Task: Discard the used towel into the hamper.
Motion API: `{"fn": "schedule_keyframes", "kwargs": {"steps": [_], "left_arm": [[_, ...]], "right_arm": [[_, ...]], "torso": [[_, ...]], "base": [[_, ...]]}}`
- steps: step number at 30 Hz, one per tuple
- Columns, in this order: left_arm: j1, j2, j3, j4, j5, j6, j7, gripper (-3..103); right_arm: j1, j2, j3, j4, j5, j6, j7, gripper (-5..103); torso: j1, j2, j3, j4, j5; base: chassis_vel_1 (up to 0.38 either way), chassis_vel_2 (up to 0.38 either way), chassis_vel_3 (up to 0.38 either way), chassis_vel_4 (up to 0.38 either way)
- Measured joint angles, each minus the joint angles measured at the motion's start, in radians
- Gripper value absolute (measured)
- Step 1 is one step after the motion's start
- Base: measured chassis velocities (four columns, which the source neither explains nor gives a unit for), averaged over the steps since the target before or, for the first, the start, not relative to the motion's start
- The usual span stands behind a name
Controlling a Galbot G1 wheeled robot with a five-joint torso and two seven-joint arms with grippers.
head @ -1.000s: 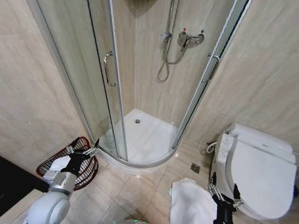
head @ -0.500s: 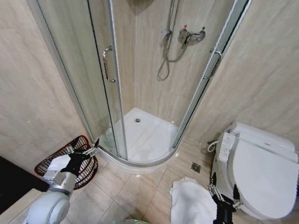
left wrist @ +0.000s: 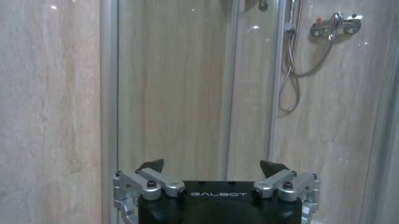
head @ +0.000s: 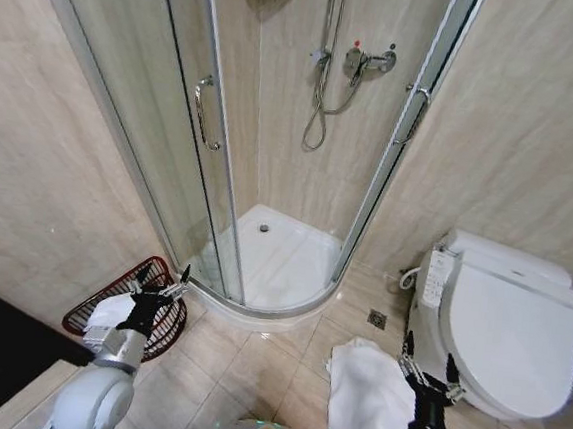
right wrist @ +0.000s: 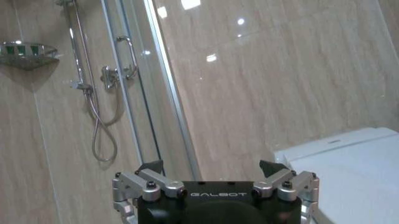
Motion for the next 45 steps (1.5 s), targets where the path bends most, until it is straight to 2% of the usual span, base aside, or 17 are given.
{"fn": "schedule_keyframes", "kwargs": {"steps": [45], "left_arm": [[0.000, 0.000, 0.000, 0.000, 0.000, 0.000, 0.000, 100]], "right_arm": [[-0.016, 0.001, 0.003, 0.012, 0.010, 0.009, 0.000, 100]], "torso": [[-0.081, -0.193, -0.112, 0.0000, 0.0000]], "base": [[0.000, 0.000, 0.000, 0.000]]}}
